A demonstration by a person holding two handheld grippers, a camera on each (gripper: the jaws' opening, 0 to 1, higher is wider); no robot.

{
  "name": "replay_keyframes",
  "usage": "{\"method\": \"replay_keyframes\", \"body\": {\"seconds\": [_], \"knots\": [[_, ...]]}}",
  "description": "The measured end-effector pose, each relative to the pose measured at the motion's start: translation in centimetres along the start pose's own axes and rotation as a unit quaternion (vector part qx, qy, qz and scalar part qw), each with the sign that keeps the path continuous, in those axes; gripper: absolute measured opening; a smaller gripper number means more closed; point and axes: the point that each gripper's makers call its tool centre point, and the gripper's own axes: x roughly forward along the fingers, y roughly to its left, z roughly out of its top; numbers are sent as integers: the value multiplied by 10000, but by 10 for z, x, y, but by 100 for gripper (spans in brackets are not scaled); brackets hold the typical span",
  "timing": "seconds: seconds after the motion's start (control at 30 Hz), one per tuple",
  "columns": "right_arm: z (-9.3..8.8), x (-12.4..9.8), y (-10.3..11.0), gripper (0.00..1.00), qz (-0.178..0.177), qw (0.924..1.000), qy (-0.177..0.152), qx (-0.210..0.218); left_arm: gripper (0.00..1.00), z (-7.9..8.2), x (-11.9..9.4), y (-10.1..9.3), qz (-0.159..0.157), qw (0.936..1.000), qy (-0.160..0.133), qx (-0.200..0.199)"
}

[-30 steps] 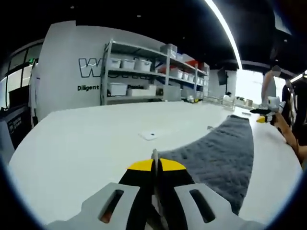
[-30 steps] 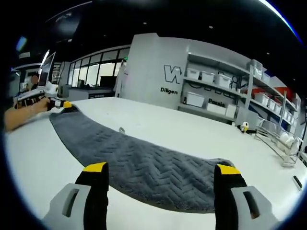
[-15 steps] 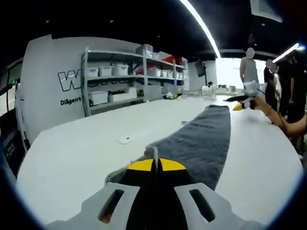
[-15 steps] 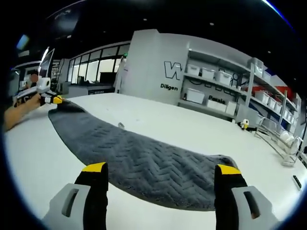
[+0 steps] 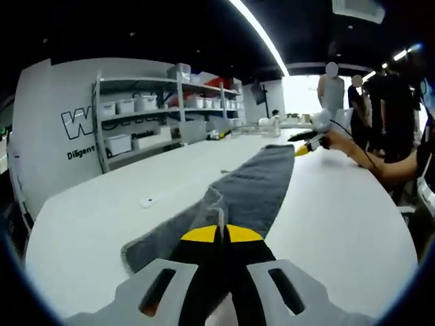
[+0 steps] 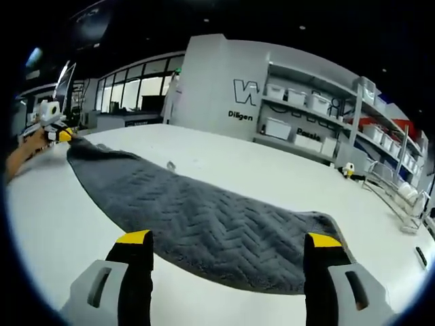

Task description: Open the folded towel by lifting each exposed corner and separating the folded layers until the towel lies flat within the target outline without major curled edges

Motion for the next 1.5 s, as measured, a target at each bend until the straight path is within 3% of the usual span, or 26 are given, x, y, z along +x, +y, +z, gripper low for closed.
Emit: {"method": "replay_keyframes", "body": {"seconds": [0.37,0.73,1.03,1.5], "knots": [[-1,0,-1,93,4,10000,9,15,3,6,-26,-26,-45,9999,-161,29],[-2,2,3,93,116,9999,22,61,3,12,-53,-33,-41,9993,-357,-93],[-3,2,8,92,206,9998,24,38,3,-12,-61,-24,216,9993,-227,-223],[-4,6,13,85,207,9992,81,-346,3,-53,-74,14,887,9937,-75,-678]]}}
